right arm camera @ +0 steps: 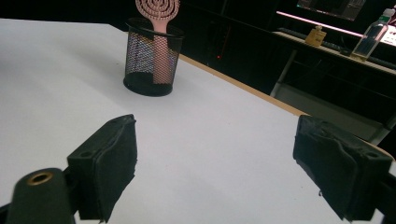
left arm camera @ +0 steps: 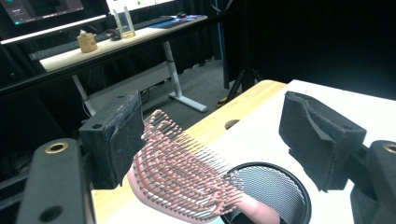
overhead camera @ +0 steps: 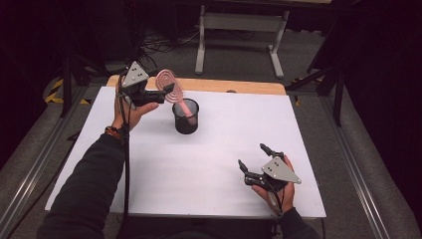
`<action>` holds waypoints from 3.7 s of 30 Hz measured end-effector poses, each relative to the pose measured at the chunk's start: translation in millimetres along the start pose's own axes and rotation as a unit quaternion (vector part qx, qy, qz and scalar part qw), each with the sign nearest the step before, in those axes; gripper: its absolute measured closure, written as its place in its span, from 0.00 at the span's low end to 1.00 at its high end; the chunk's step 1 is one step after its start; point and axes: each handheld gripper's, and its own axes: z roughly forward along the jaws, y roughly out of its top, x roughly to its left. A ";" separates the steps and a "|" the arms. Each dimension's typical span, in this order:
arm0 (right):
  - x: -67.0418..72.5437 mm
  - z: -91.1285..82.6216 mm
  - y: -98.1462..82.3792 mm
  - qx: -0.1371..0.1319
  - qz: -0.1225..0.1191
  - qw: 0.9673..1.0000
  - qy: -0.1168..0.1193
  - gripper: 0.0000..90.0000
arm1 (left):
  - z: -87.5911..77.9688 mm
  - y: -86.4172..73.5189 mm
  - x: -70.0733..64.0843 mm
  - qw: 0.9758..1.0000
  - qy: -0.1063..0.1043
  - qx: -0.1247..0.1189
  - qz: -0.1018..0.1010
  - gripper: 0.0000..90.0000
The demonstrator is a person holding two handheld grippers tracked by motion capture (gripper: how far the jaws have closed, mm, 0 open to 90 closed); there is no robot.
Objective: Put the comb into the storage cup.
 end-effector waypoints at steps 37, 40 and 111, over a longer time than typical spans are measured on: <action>-1.0 -0.4 2.6 0.000 -0.008 1.000 -0.015 0.16 | -65.4 7.4 -32.7 0.997 -0.032 -0.024 0.071 0.17; -1.2 -0.8 3.0 -0.002 -0.010 1.000 -0.016 0.16 | -66.9 5.9 -35.2 0.996 -0.032 -0.020 0.075 0.17; 3.0 -0.3 9.7 -0.007 -0.023 0.999 -0.021 0.12 | -100.4 -115.7 -72.3 0.992 -0.056 0.052 0.095 0.05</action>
